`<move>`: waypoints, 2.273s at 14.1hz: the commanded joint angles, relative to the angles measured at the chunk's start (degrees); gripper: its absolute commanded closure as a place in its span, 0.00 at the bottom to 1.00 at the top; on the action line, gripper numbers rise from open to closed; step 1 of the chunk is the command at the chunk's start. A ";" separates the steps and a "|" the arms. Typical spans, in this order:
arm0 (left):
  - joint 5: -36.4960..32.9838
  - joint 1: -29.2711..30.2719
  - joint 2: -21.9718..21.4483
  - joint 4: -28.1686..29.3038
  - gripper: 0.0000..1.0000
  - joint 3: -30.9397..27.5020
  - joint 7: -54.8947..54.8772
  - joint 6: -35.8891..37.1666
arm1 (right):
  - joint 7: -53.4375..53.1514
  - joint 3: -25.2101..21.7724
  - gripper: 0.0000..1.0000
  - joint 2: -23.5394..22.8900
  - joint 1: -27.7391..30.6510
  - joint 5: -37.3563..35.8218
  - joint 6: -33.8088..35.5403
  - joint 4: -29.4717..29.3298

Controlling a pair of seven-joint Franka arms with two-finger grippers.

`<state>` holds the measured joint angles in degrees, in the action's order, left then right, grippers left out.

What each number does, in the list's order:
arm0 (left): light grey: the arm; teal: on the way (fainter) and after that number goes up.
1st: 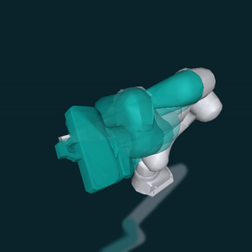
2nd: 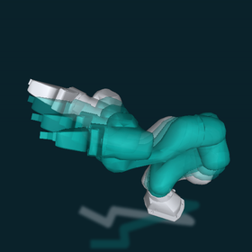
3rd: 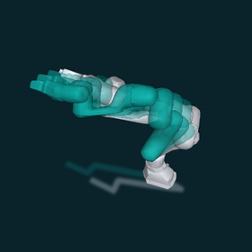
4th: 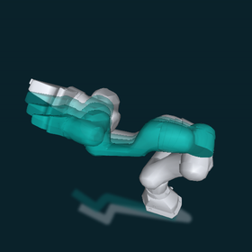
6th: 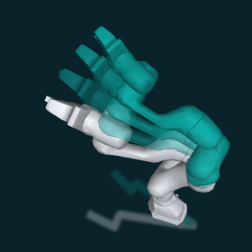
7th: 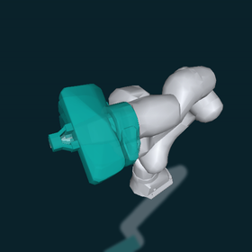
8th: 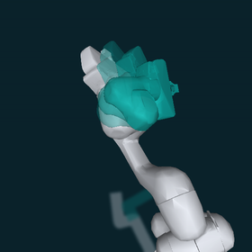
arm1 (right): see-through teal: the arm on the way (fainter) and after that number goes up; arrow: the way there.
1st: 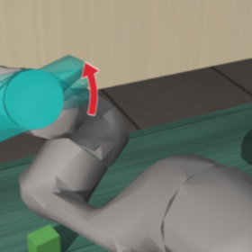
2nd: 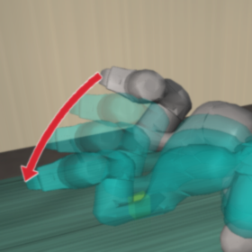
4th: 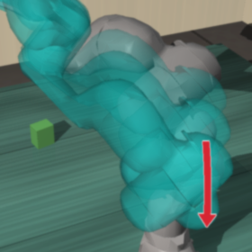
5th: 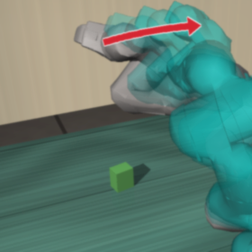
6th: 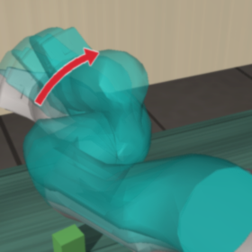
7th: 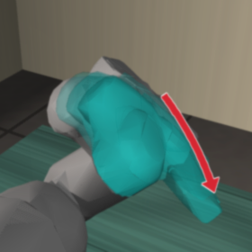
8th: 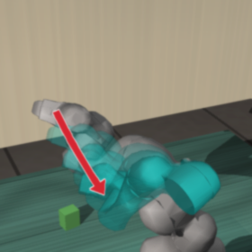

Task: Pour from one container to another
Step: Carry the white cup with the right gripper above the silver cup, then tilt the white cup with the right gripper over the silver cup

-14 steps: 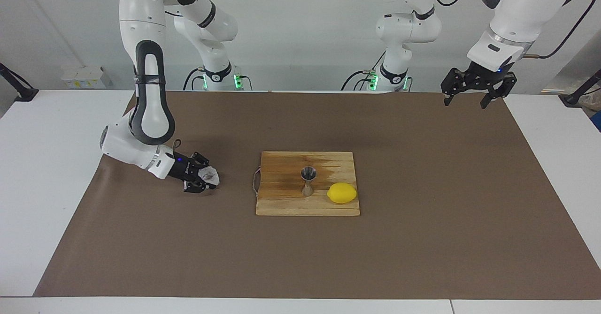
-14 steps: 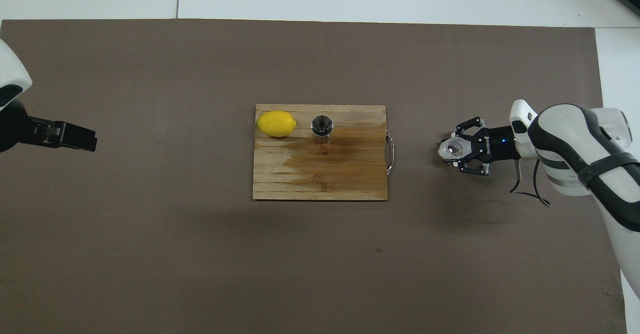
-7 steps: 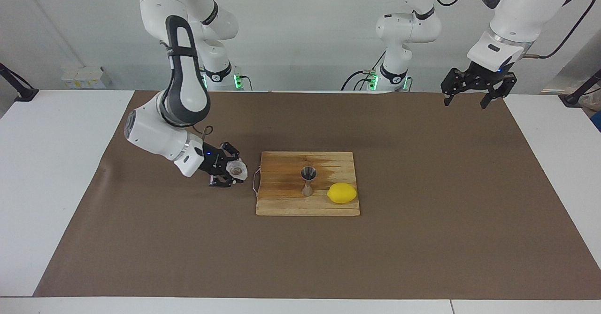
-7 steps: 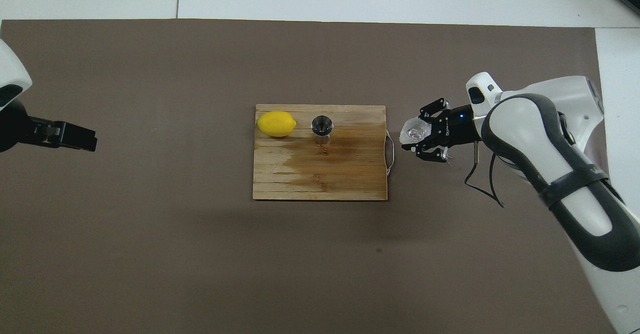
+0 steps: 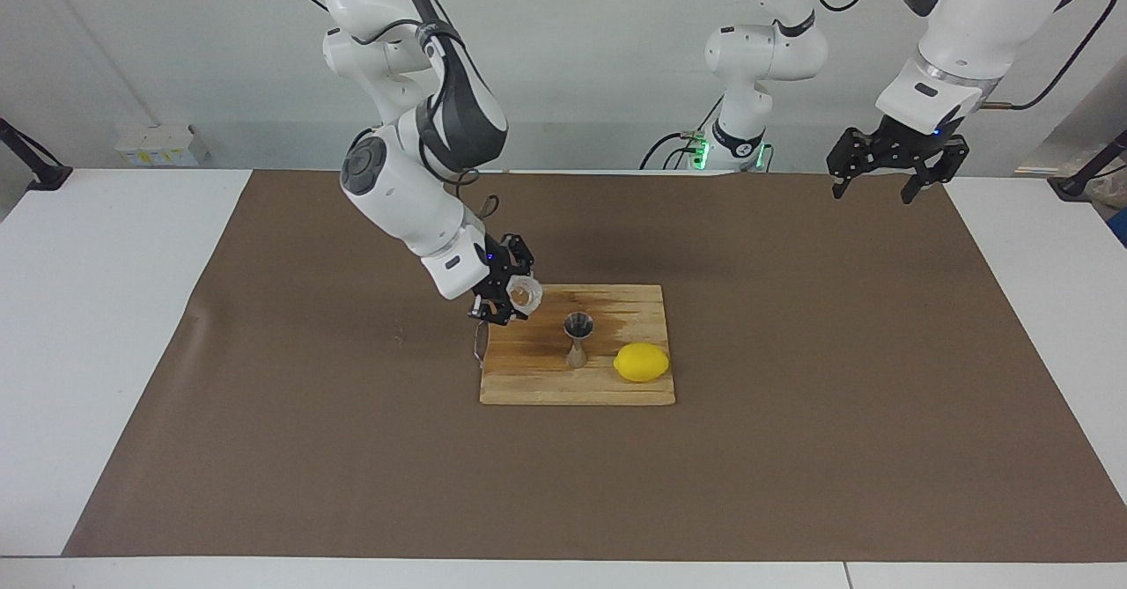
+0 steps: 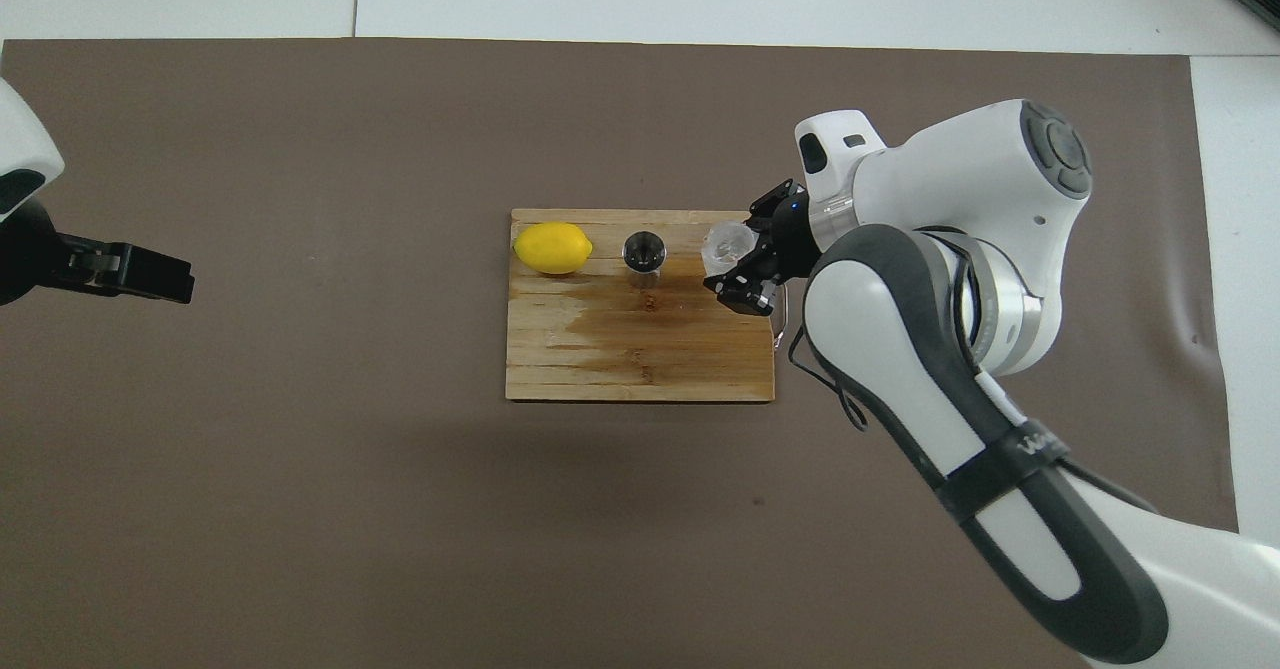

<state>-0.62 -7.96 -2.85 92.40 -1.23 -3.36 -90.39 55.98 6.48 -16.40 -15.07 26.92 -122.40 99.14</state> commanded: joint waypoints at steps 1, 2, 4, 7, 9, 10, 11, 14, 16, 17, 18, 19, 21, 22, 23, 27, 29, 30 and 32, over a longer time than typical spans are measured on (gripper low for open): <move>-0.69 0.05 -0.40 -0.12 0.00 0.00 -0.07 0.83 | -7.52 0.03 0.85 -1.53 -3.11 -7.55 -0.64 -2.89; -0.78 0.05 -0.40 -0.12 0.00 -0.08 -0.07 0.83 | -9.81 0.03 0.85 -1.79 -4.08 -10.72 -0.82 -3.51; -0.69 0.05 -0.40 -0.12 0.00 -0.08 -0.07 0.83 | -12.37 0.03 0.85 -1.88 -5.40 -16.44 -1.08 -3.95; -0.69 0.05 -0.40 -0.12 0.00 -0.08 -0.07 0.83 | -12.47 0.03 0.85 -1.79 -6.80 -22.15 0.05 -4.04; -0.69 0.05 -0.40 -0.12 0.00 -0.08 -0.07 0.83 | -13.69 0.03 0.85 -1.79 -7.16 -26.12 0.41 -4.39; -0.69 0.05 -0.40 -0.12 0.00 0.00 -0.07 0.83 | -14.14 0.03 0.85 -2.66 -7.16 -28.22 -0.02 -5.26; -0.69 0.05 -0.40 -0.12 0.00 -0.08 -0.07 0.83 | -14.14 0.11 0.85 -3.72 -7.08 -29.55 0.23 -6.23; -0.69 0.05 -0.40 -0.12 0.00 -0.08 -0.07 0.83 | -14.23 0.03 0.86 -6.88 -9.09 -34.81 0.32 -7.82; -0.69 0.05 -0.40 -0.12 0.00 -0.08 -0.07 0.83 | -14.23 0.03 0.86 -7.42 -10.15 -39.30 0.59 -7.82; -0.69 0.05 -0.40 -0.12 0.00 -0.08 -0.07 0.83 | -14.14 0.11 0.86 -7.42 -10.33 -40.71 1.46 -8.17; -0.69 0.05 -0.40 -0.12 0.00 -0.08 -0.07 0.83 | -14.23 0.11 0.86 -7.51 -10.41 -42.72 2.42 -9.30; -0.69 0.05 -0.40 -0.12 0.00 -0.08 -0.07 0.83 | -14.14 0.11 0.87 -7.51 -10.76 -44.05 2.78 -9.84; -0.69 0.05 -0.40 -0.12 0.00 -0.08 -0.07 0.83 | -14.14 0.03 0.87 -7.51 -11.91 -44.85 2.96 -9.93; -0.69 0.05 -0.40 -0.12 0.00 -0.08 -0.07 0.83 | -14.14 0.11 0.87 -7.51 -12.00 -44.94 2.96 -9.93; -0.69 0.05 -0.40 -0.12 0.00 -0.08 -0.07 0.83 | -14.31 0.11 0.87 -7.42 -12.08 -45.64 2.96 -9.93; -0.69 0.05 -0.40 -0.12 0.00 -0.08 -0.07 0.83 | -14.40 0.03 0.87 -7.16 -14.37 -51.26 2.87 -10.02; -0.69 0.05 -0.40 -0.12 0.00 0.00 -0.07 0.83 | -14.40 0.03 0.87 -7.07 -14.55 -51.62 2.96 -9.93; -0.69 0.05 -0.40 -0.12 0.00 0.00 -0.07 0.83 | -14.40 0.03 0.87 -7.07 -14.55 -52.40 3.22 -9.84; -0.69 0.05 -0.40 -0.12 0.00 -0.08 -0.07 0.83 | -14.40 0.03 0.87 -7.07 -14.20 -53.03 3.49 -9.84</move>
<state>-0.62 -7.96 -2.85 92.40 -1.24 -3.36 -90.37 42.80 6.33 -23.40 -29.62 -24.16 -120.20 90.04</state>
